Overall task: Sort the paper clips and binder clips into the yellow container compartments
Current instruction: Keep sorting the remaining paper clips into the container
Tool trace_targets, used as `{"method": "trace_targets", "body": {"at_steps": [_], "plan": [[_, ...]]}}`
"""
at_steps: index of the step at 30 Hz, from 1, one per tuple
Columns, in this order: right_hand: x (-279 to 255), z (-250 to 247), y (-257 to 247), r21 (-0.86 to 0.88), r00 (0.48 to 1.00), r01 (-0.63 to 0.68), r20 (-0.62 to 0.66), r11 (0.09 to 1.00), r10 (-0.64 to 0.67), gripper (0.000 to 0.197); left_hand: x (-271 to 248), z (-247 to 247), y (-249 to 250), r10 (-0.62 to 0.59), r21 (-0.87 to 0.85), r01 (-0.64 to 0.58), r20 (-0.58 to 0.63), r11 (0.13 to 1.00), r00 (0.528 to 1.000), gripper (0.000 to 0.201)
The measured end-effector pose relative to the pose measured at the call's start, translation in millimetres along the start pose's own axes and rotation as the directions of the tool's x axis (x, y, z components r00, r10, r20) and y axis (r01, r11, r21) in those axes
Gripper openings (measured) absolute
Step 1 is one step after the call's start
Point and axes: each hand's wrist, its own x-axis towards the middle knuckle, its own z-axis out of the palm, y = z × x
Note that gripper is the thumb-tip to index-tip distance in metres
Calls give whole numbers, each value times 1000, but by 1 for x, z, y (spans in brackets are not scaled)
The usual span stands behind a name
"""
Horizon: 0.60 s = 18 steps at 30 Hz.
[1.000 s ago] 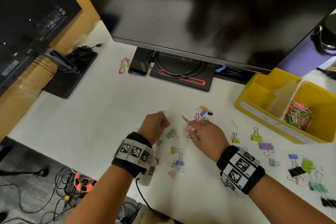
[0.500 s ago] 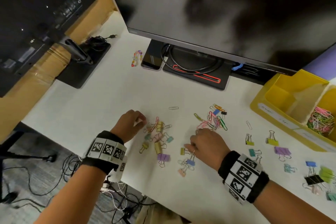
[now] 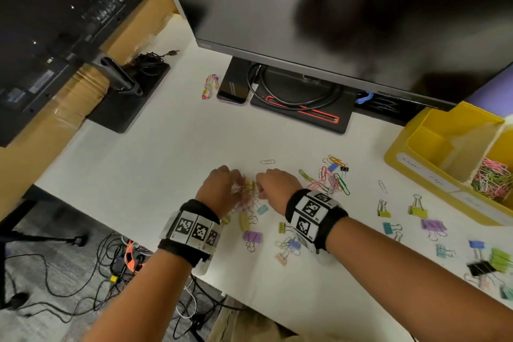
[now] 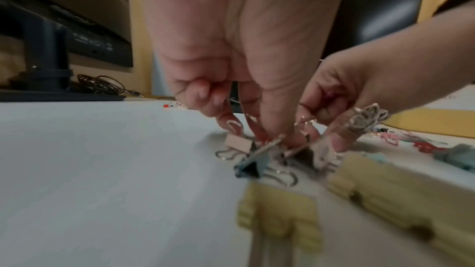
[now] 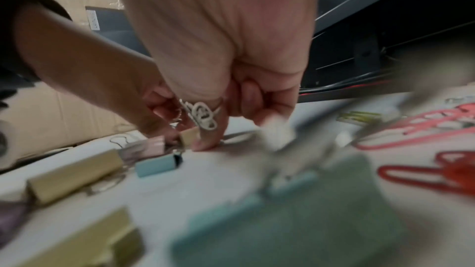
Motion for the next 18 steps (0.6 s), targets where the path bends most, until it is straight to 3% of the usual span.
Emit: {"method": "trace_targets", "body": {"at_steps": [4, 8, 10, 12, 14, 18], "plan": [[-8, 12, 5, 36, 998, -54, 19, 998, 54, 23, 6, 1, 4, 33, -65, -33, 12, 997, 999, 17], [-25, 6, 25, 374, 996, -81, 8, 924, 84, 4, 3, -7, 15, 63, -255, -65, -15, 965, 998, 15], [-38, -4, 36, 628, 995, -81, 1, 774, 104, 17, 0, -14, 23, 79, -342, -79, -15, 936, 997, 17], [-51, -13, 41, 851, 989, -56, -24, 522, 145, 35, -5, -20, 32, 99, -430, -94, -10, 898, 995, 28], [-61, -19, 43, 943, 983, -3, -57, 332, 173, 42, -12, -25, 40, 123, -499, -97, 19, 861, 992, 34], [-74, -26, 43, 976, 973, 78, -118, 201, 197, 31, -24, -29, 56, 191, -540, -109, 97, 835, 977, 28]]}}
